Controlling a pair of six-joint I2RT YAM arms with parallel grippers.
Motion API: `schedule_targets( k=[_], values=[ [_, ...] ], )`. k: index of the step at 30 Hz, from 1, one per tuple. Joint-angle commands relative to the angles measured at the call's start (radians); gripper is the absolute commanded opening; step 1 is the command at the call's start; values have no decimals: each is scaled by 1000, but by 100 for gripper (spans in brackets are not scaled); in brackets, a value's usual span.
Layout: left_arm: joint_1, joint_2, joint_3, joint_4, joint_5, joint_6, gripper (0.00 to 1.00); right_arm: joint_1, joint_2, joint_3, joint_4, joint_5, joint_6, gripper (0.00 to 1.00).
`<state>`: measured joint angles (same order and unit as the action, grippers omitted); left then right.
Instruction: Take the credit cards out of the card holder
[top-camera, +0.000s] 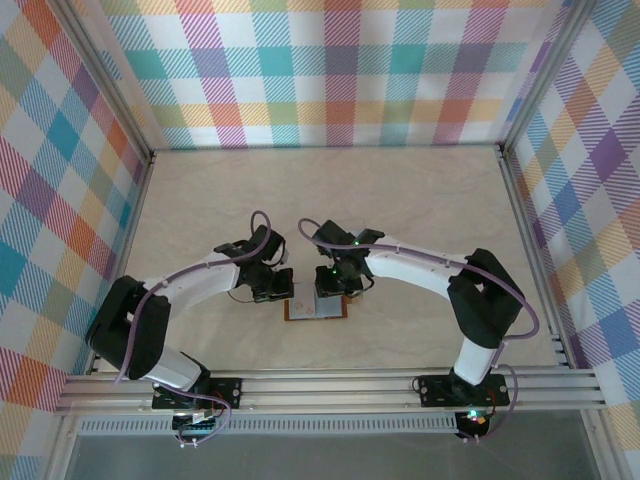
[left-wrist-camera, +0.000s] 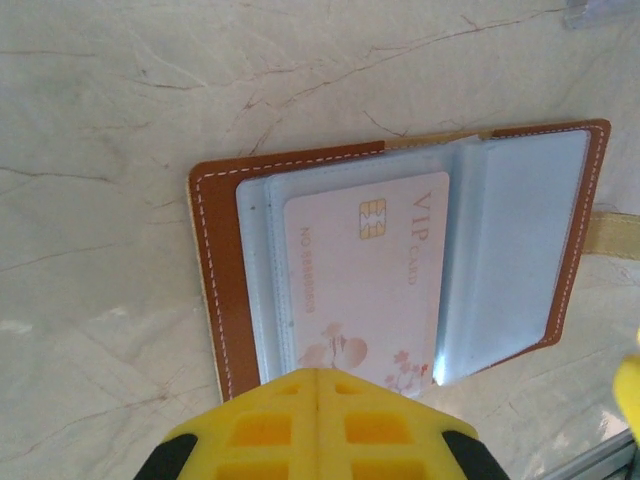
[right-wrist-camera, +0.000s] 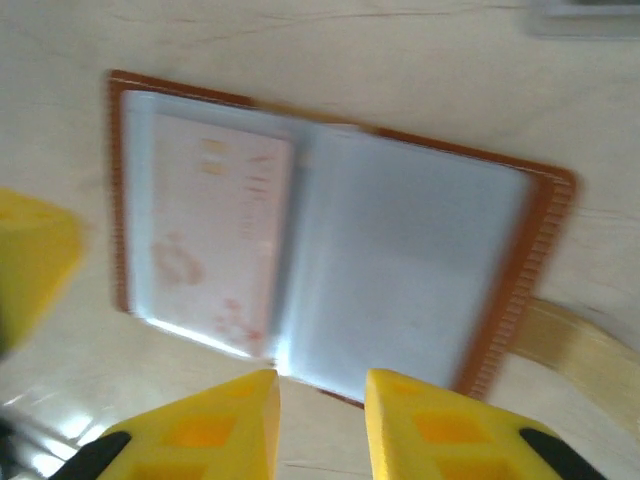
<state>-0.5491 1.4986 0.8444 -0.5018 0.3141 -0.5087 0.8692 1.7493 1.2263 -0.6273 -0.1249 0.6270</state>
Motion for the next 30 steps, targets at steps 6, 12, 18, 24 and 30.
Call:
schedule_targets(
  k=[6, 12, 18, 24, 30],
  values=[
    [0, 76, 3, 26, 0, -2, 0, -47, 110, -57, 303, -358, 94, 17],
    [0, 82, -19, 6, -42, 9, 0, -50, 141, -62, 291, -313, 83, 15],
    [0, 84, -27, -9, -58, 22, 0, -52, 151, -74, 270, -269, 65, 16],
    [0, 85, -26, -12, -56, 22, 0, -51, 179, -76, 257, -252, 50, 18],
    [0, 72, -30, -20, -59, 21, 0, -51, 133, -77, 175, -146, 21, 19]
  ],
)
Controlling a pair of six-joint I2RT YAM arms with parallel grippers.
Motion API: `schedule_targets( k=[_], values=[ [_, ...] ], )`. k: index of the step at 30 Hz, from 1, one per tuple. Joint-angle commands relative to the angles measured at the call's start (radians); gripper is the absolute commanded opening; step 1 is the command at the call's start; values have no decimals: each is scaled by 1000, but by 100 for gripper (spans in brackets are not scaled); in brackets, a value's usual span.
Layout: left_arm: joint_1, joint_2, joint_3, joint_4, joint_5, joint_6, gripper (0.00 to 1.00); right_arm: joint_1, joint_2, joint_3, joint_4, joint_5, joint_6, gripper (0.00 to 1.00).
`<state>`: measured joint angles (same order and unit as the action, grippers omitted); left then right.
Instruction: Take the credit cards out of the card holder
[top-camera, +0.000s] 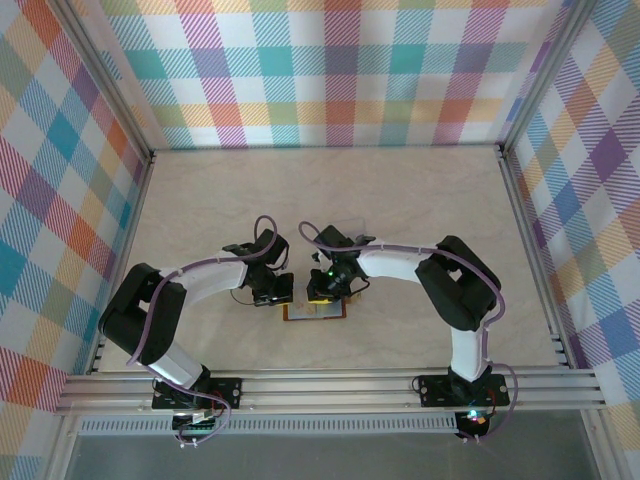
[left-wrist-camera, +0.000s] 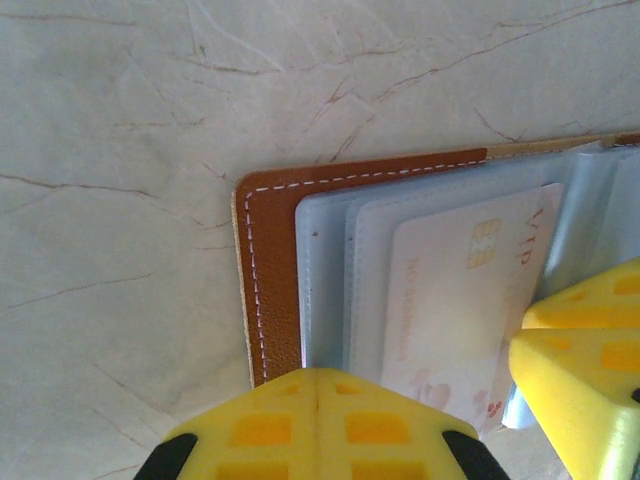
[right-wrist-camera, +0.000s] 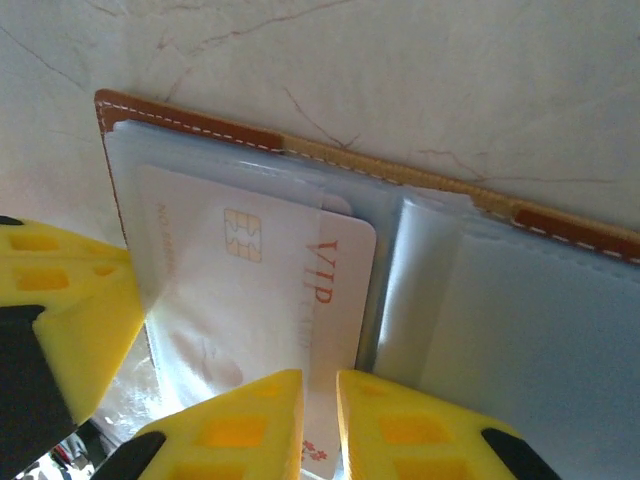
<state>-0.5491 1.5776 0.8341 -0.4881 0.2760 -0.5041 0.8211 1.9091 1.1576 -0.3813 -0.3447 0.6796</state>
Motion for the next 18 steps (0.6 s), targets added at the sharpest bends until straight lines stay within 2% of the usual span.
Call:
schedule_targets(
  k=[1, 18],
  values=[
    [0, -11, -20, -35, -21, 16, 0, -2, -35, -7, -70, 69, -35, 19],
    [-16, -73, 64, -90, -11, 16, 1, -14, -70, -18, -12, -21, -13, 24]
  ],
)
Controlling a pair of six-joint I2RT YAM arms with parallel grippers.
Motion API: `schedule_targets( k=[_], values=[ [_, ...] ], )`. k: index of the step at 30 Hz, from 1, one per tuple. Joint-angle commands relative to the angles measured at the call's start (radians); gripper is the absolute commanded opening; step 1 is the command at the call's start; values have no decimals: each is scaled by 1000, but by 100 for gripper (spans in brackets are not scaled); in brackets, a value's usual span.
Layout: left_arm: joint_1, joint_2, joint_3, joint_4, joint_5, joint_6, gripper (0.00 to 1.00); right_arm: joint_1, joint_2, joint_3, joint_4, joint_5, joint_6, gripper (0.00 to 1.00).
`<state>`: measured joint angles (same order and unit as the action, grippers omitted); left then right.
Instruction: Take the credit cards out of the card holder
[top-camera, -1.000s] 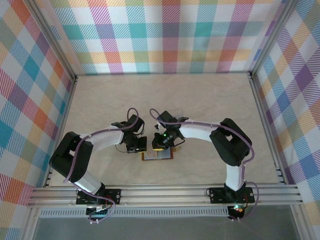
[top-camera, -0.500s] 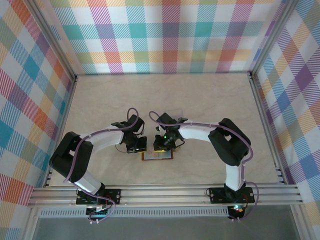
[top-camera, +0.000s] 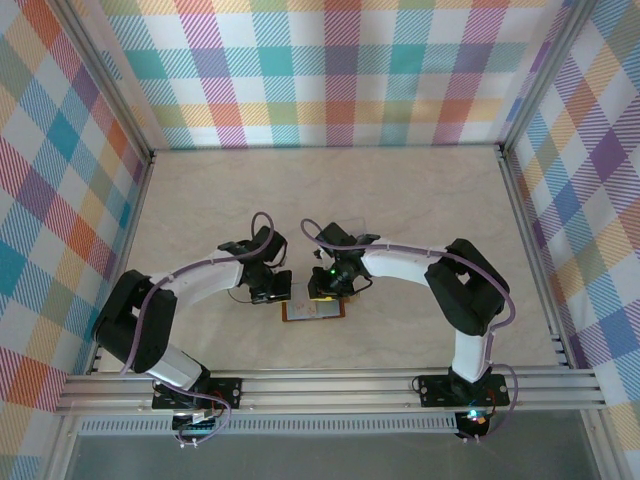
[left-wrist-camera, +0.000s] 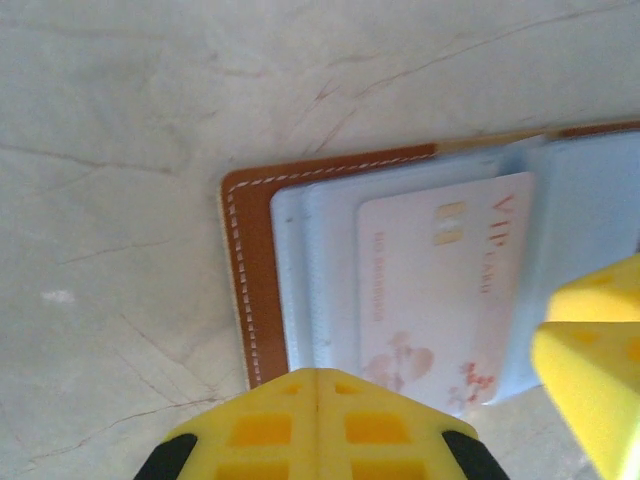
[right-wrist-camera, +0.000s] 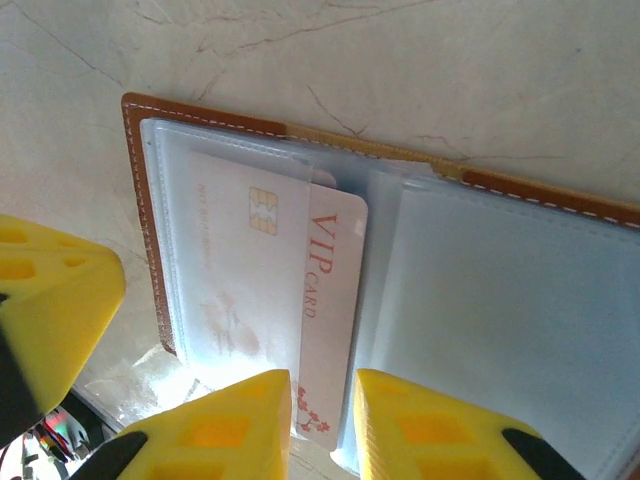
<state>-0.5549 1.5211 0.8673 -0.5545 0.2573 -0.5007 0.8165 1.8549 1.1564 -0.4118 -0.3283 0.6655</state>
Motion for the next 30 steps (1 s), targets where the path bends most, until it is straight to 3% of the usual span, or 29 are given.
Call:
schedule_targets(
  k=[1, 13, 22, 30],
  values=[
    [-18, -9, 35, -23, 10, 12, 1, -14, -15, -22, 31, -48, 5, 24],
    [-31, 103, 16, 26, 2, 12, 1, -50, -5, -66, 94, -110, 16, 25],
    [-31, 135, -14, -12, -72, 31, 1, -62, 38, -68, 154, -189, 24, 26],
    [-36, 144, -33, -7, -60, 27, 1, -65, 84, -82, 193, -224, 49, 24]
  ],
)
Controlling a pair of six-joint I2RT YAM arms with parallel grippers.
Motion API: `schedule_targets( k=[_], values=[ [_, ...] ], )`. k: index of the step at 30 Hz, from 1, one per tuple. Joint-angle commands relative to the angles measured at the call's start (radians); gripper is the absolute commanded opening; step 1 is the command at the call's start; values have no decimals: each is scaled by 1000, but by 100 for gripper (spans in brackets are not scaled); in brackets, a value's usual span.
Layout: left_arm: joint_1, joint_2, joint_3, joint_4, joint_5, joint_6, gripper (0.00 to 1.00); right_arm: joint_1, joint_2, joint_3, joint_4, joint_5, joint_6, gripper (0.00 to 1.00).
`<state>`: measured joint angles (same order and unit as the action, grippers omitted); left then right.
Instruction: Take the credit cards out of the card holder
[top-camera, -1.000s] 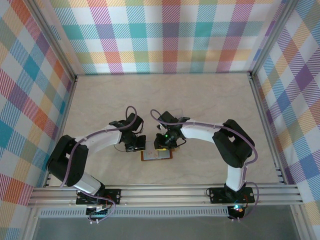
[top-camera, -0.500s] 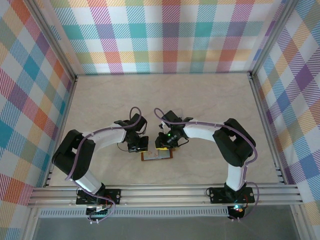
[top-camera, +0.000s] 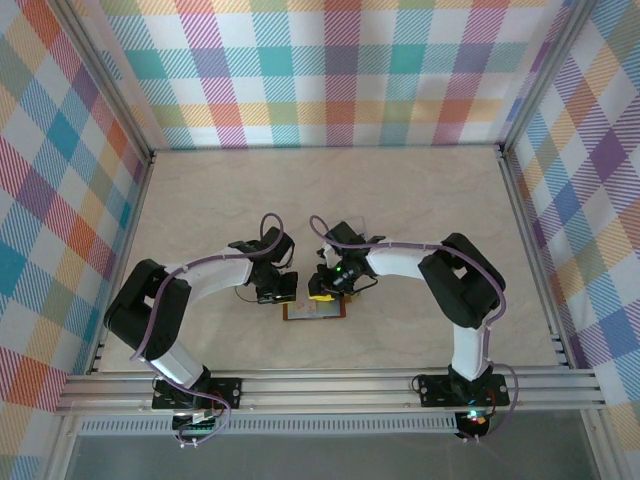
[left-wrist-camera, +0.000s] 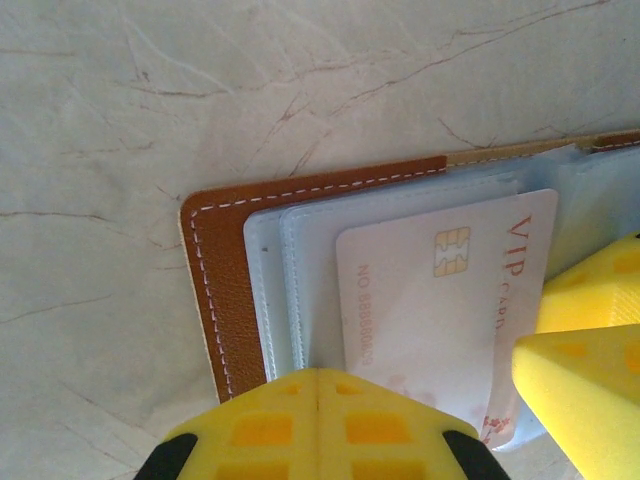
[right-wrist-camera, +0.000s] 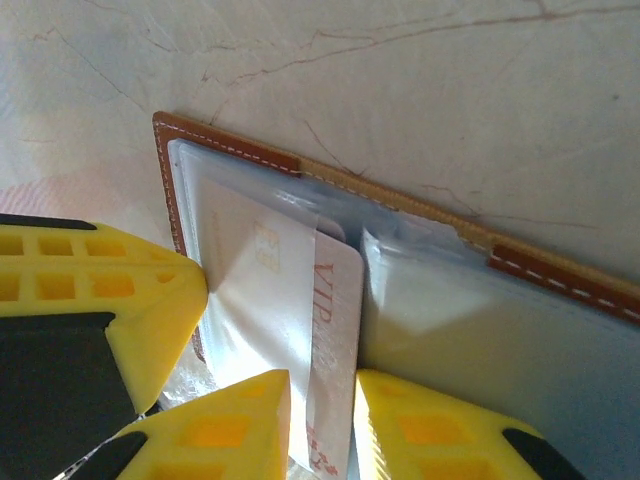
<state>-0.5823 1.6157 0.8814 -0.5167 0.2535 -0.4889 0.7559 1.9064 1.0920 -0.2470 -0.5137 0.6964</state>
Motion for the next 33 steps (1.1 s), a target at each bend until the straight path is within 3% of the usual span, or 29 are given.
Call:
schedule_targets(
  k=[1, 6, 12, 17, 21, 28, 33],
  values=[
    [-11, 52, -47, -44, -56, 14, 1, -4, 38, -22, 41, -54, 28, 24],
    [-19, 70, -45, -43, -64, 8, 1, -6, 7, -68, 146, -107, 70, 23],
    [-26, 85, -37, -49, -74, 6, 0, -17, -50, -131, 233, -120, 107, 12],
    [-28, 85, -27, -62, -83, 7, 0, -23, -81, -170, 289, -133, 131, 9],
    [-28, 83, -24, -69, -89, 5, 0, -28, -109, -171, 234, -94, 105, 5],
    [-30, 70, -25, -77, -98, 2, 1, -30, -163, -117, -68, 84, -31, 1],
    [-29, 75, -13, -72, -97, -2, 0, -30, -188, -90, -165, 136, -66, 0]
  ],
)
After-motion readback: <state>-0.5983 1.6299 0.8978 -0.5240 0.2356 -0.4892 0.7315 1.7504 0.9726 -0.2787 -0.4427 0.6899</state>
